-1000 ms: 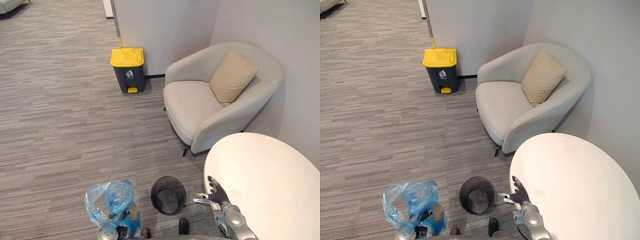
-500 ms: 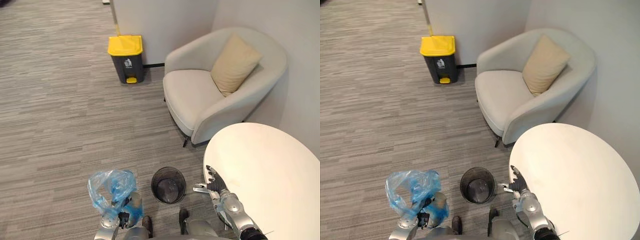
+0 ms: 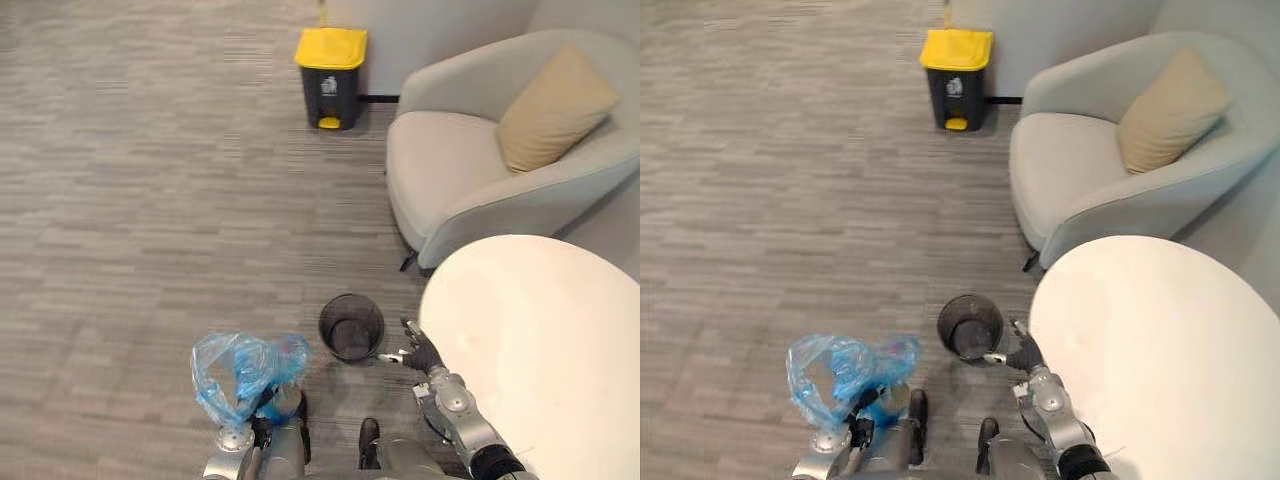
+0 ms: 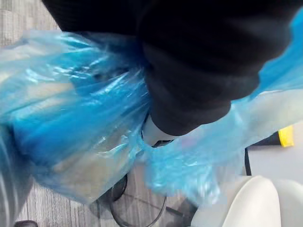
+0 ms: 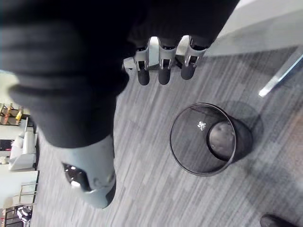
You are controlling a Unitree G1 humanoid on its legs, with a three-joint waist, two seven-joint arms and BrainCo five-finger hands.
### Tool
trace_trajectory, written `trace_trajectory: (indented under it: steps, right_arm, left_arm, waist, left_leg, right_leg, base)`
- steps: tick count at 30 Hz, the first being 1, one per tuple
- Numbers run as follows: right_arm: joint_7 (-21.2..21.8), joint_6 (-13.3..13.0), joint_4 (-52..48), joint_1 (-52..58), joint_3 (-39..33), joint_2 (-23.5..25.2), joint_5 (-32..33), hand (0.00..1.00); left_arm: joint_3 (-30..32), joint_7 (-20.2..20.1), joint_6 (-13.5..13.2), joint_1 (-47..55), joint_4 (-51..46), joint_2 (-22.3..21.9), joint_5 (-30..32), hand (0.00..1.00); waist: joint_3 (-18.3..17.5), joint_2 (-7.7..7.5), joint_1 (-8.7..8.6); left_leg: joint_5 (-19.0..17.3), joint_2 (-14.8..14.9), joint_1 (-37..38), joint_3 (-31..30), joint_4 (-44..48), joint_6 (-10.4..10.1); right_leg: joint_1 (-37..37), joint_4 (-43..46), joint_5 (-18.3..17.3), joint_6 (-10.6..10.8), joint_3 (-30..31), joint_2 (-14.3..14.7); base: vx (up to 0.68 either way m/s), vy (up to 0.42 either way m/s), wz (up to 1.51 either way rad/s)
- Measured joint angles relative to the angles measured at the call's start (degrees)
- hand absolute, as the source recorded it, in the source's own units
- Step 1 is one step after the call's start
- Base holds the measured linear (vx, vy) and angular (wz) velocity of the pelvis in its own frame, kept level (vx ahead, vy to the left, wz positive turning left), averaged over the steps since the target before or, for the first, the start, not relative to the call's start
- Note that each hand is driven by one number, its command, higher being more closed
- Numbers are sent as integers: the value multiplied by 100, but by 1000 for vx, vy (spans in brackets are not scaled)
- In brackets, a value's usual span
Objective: Gather rubbish on tea table into small bin, then transfer packed bag to large trash can.
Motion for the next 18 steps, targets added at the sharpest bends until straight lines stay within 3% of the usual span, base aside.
trace_trajectory:
  steps: [3, 5, 9, 12, 14, 18]
  right_arm:
    - [6, 6, 13, 206, -184, 9, -1, 0]
    - [14, 12, 25, 280, -282, 205, 2, 0]
    - [6, 7, 26, 532, -375, 254, 4, 0]
    - [7, 13, 142, 504, -404, 260, -2, 0]
    - [8, 44, 301, 463, -410, 277, -16, 0]
    - [9, 73, 377, 373, -557, 399, -17, 0]
  left_arm:
    - [-142, 0, 0, -53, -4, 23, 6, 100]
    - [-181, 3, 21, -42, -2, 145, 7, 100]
    - [-365, 2, 42, -1, -1, 211, 10, 100]
    - [-358, 3, 47, 50, 11, 261, 63, 100]
    - [-344, 2, 49, 127, 57, 284, 73, 100]
    - [-337, 2, 72, 142, 135, 358, 122, 100]
  waist:
    - [-32, 87, 5]
    - [-47, -56, 25]
    - [-170, -57, -35]
    - [-190, -56, -125]
    - [-194, -66, -96]
    - [-246, -190, -104]
  left_leg:
    - [-512, 133, 363, 356, -331, 210]
    - [-436, -43, 429, 323, -538, 186]
    - [-355, -455, 738, 163, -1167, 240]
    - [-324, -526, 751, 271, -1312, 267]
    - [-205, -518, 764, 318, -1243, 396]
    - [-357, -629, 704, 322, -1037, 604]
  right_leg:
    - [30, -45, 72, 226, -327, -145]
    - [124, -157, 154, 372, -385, -276]
    - [553, -613, 245, 605, -562, -528]
    - [639, -833, 293, 673, -551, -557]
    - [725, -870, 321, 732, -577, -562]
    - [743, -796, 158, 899, -643, -730]
  base:
    - [-100, 203, 65]
    - [-64, 210, 38]
    - [-1, 177, 48]
    - [86, 78, 46]
    - [134, 48, 10]
    - [175, 41, 9]
